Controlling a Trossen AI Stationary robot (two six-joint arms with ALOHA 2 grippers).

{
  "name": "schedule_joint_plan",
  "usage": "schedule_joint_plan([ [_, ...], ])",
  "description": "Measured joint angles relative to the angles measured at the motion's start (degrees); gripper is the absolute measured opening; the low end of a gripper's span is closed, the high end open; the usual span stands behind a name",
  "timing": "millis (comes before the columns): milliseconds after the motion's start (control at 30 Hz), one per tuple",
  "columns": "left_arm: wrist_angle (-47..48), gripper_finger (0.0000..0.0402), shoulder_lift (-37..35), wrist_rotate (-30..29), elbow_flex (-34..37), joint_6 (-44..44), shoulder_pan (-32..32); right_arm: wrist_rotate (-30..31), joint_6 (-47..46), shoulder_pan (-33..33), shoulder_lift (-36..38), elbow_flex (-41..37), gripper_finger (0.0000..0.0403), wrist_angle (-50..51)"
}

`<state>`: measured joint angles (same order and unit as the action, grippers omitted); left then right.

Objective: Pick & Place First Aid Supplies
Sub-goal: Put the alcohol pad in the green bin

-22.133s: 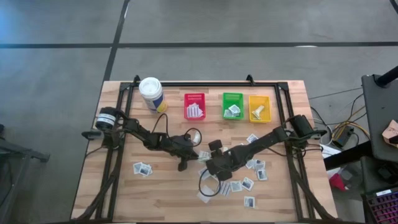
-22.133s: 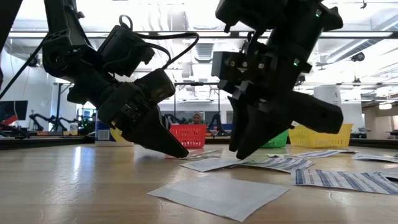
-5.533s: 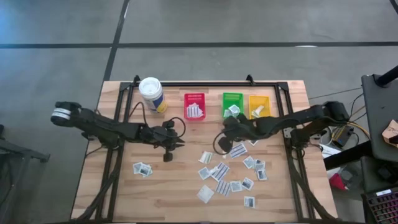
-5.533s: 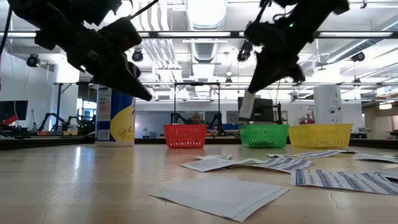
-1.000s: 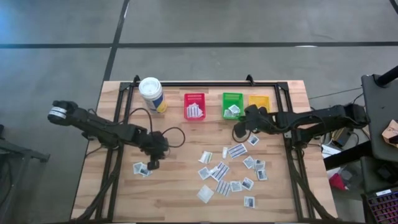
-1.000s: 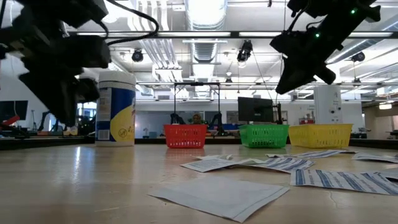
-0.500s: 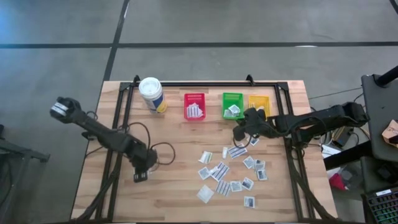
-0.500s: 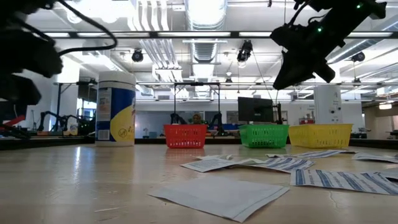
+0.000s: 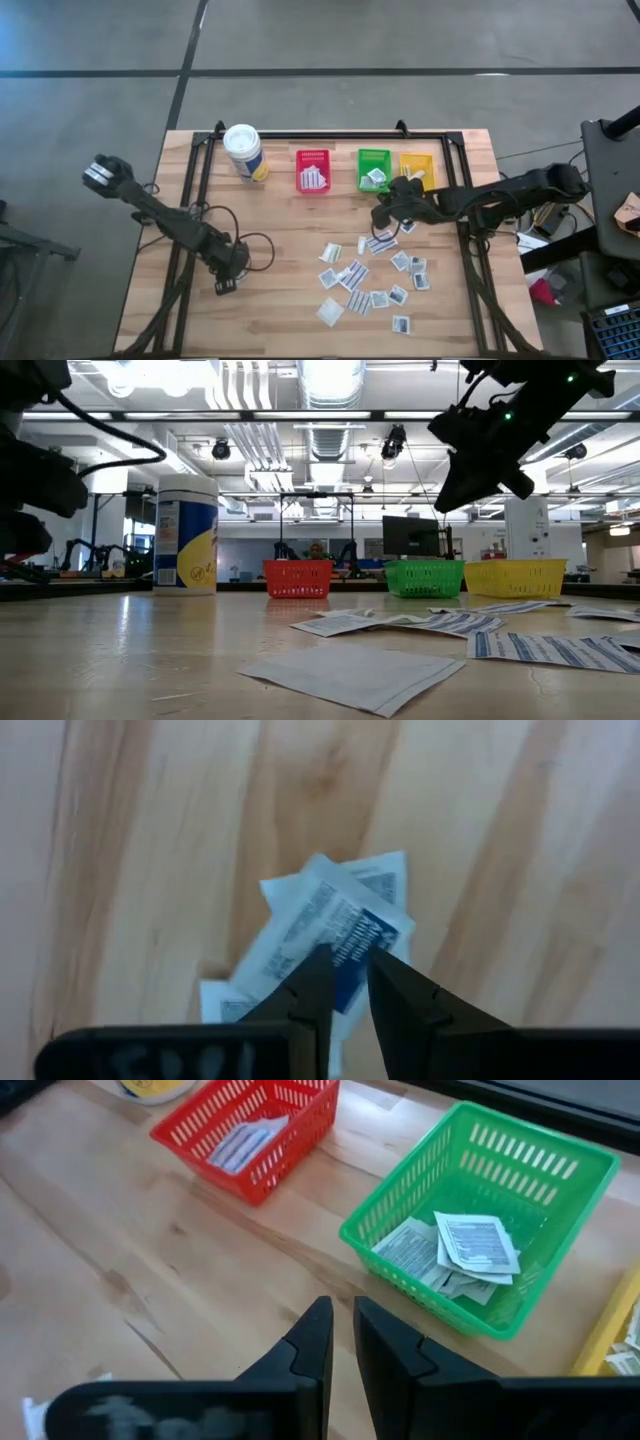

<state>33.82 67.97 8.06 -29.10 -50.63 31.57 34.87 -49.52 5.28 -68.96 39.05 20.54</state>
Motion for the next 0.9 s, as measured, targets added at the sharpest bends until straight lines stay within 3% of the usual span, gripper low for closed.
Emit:
schedule_joint_plan([
  [333,-8.95,0.0064,3.29,-5.63,1.29,8.15,-2.74,-0.39,0.43,0.03,-7.01,-0.04,0.0043,-6.01],
  [600,-17.97,0.0064,6.17,-14.90,1.40,26.36,-5.63,-1.05,0.42,0.14,-9.21,-0.06,0.0043,-9.60],
  [900,-26.47,0.0064,10.18,-16.65,1.42,40.70,-11.36,-1.73,0.47,0.50,-9.28,-0.04,0.0043,-14.69],
])
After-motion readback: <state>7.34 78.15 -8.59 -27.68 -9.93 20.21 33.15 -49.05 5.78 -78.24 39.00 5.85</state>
